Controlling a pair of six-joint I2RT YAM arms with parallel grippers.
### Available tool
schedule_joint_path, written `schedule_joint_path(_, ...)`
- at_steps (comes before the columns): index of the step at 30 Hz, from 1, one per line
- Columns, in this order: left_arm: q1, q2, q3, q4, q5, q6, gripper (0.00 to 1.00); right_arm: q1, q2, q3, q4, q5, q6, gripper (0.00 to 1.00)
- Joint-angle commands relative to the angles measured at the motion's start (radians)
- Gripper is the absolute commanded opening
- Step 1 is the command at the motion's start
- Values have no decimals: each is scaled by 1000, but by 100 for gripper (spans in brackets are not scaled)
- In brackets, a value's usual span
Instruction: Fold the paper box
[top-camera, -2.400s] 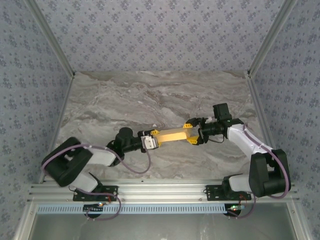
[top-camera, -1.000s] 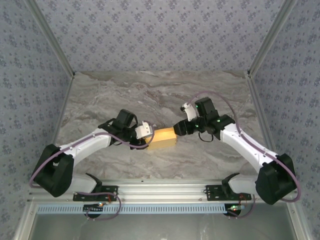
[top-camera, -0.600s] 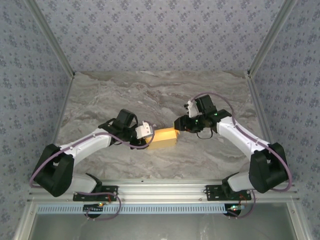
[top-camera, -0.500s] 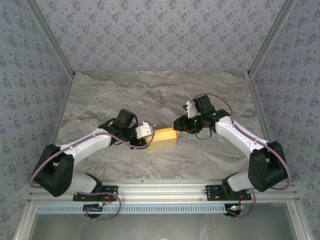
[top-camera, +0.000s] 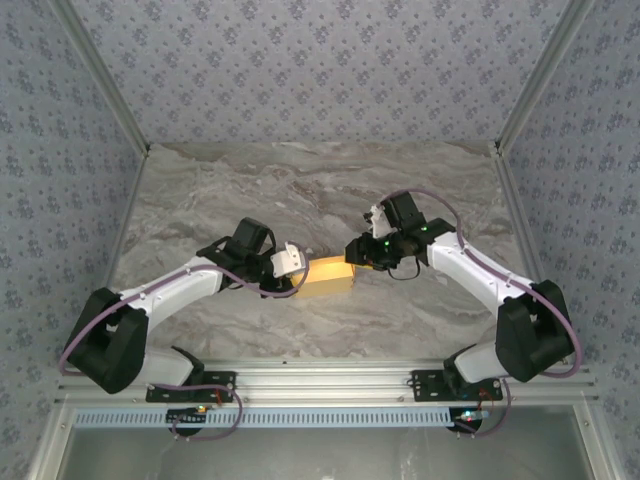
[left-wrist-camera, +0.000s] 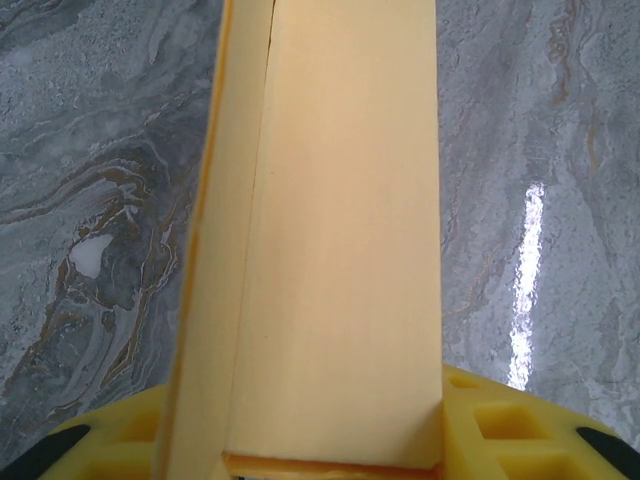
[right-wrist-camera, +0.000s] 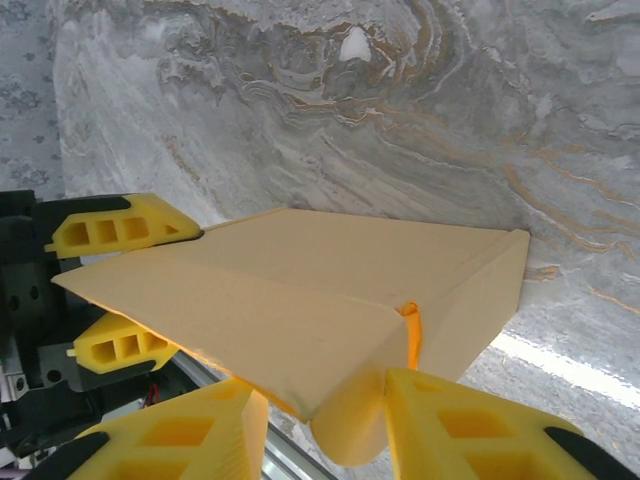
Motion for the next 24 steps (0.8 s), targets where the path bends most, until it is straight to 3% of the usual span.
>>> schedule_joint_path(1, -10, 6, -10, 29, -10, 29, 42, 9, 8, 20, -45, 48, -22, 35)
schedule_joint_path(5, -13, 10, -12, 34, -26, 44, 42, 9, -3, 11, -45, 49, 6, 35)
schedule_joint_path(9, -18, 4, -25, 53, -30, 66, 42, 8, -35, -2, 27, -39, -4, 45)
schedule_joint_path(12, -22, 2, -23, 51, -42, 72, 40, 8, -77, -7, 43, -19, -181, 53)
schedule_joint_path(18, -28, 1, -36, 36, -27, 99, 40, 10, -208, -122, 115, 5, -600, 57)
schedule_joint_path(23, -29, 13, -25, 10, 1, 138, 40, -29, -395, -310, 358, 56, -830, 59)
schedule_joint_path(24, -28, 12, -21, 2, 5, 145, 40, -31, -437, -349, 406, 124, -872, 59)
